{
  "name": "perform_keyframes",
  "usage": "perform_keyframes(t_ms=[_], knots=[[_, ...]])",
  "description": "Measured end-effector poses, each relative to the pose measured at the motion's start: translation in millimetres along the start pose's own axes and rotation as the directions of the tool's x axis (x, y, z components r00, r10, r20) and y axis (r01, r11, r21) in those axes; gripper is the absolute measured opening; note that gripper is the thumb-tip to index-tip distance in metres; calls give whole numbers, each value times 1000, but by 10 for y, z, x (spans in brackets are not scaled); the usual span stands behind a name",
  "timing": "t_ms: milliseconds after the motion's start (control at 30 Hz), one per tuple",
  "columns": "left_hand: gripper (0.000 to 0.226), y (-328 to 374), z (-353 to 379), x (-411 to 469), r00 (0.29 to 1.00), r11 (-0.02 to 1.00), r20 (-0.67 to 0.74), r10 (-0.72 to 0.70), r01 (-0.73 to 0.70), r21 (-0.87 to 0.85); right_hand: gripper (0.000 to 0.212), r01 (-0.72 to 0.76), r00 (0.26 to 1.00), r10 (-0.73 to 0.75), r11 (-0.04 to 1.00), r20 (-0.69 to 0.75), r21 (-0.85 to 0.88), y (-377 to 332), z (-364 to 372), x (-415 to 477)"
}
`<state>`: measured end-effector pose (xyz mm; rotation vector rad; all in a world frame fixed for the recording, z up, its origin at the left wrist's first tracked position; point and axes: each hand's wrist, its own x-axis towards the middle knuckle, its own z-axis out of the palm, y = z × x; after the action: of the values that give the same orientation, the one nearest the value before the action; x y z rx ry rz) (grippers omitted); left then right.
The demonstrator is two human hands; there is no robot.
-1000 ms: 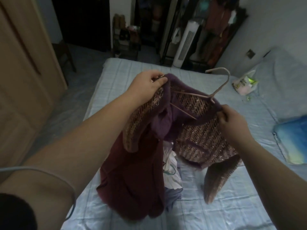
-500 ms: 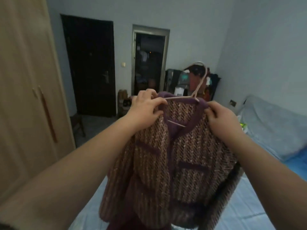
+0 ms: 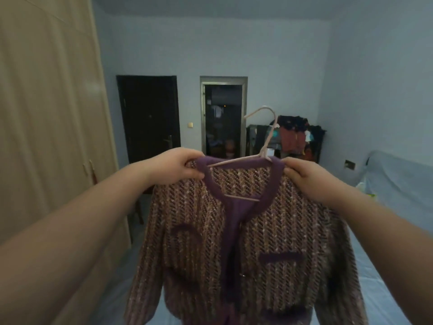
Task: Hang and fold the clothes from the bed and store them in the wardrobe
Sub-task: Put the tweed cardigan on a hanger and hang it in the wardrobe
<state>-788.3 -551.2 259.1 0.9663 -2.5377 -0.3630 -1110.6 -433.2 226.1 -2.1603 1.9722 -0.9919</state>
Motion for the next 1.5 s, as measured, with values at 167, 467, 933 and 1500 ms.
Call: perform_keyframes(t_ms=[167,467,933,1500], knots=[[22,288,-162,-144,999,994,-26,-29,32,105,23,94,995,-94,995,26,-20,-97,142,39],[13,842,-5,-464,979,974,-93,-179,190,127,11,328,942,-330,944,68,37,-583,172,249],[18,1107,-241,-2225,732,822,-545,-409,554,128,10,573,750,-623,780,224,252,-1108,663,183],[17,1848,-1103,-5105,317,335,-653,-688,937,102,24,869,443,-886,389,-134,306,-3975,1270,-649]])
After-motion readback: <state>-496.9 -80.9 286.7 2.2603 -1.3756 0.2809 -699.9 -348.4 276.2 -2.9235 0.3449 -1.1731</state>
